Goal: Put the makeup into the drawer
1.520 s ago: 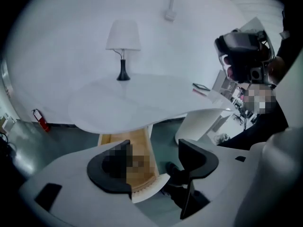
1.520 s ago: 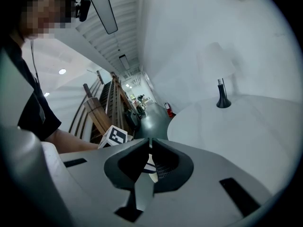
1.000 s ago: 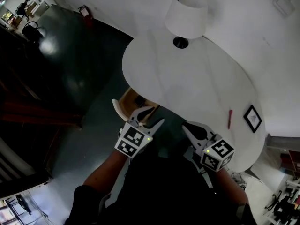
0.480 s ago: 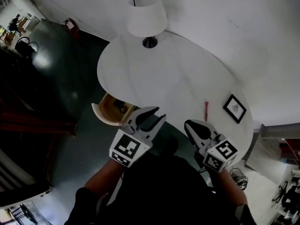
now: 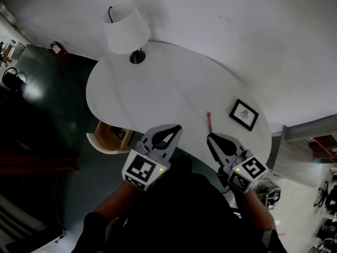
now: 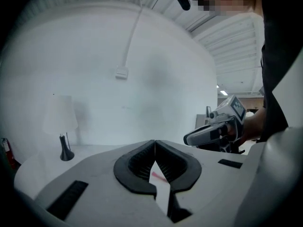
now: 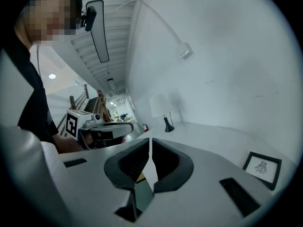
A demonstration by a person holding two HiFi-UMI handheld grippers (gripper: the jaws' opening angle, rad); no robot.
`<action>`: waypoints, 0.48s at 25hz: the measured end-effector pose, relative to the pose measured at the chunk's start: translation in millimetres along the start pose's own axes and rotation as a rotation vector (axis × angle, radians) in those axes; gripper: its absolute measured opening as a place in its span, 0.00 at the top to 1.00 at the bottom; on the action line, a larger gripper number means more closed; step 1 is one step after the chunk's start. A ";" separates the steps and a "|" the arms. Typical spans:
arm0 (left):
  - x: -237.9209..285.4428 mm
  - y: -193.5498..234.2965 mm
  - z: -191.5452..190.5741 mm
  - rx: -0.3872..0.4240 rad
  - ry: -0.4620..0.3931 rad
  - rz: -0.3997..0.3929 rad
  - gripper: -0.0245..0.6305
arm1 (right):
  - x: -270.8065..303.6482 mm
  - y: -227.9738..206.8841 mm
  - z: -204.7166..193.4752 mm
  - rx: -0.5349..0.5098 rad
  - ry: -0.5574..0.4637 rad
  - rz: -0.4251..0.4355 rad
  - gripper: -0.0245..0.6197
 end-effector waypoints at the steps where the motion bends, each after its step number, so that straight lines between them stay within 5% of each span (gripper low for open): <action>1: 5.1 -0.2 -0.4 0.000 -0.002 -0.013 0.94 | -0.6 -2.4 0.3 0.005 -0.005 -0.008 0.93; 12: 41.7 13.7 -14.6 -0.019 0.025 -0.096 0.95 | 2.0 -58.1 -38.4 0.013 0.183 -0.214 0.93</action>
Point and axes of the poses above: the fingertips, and each gripper's own axes: x forward along the fingers, y to its left, z out of its top, the point moved 8 cm from there along -x, backward along the fingers, and after that the axes turned 7 degrees about z, right-handed, at the moved point
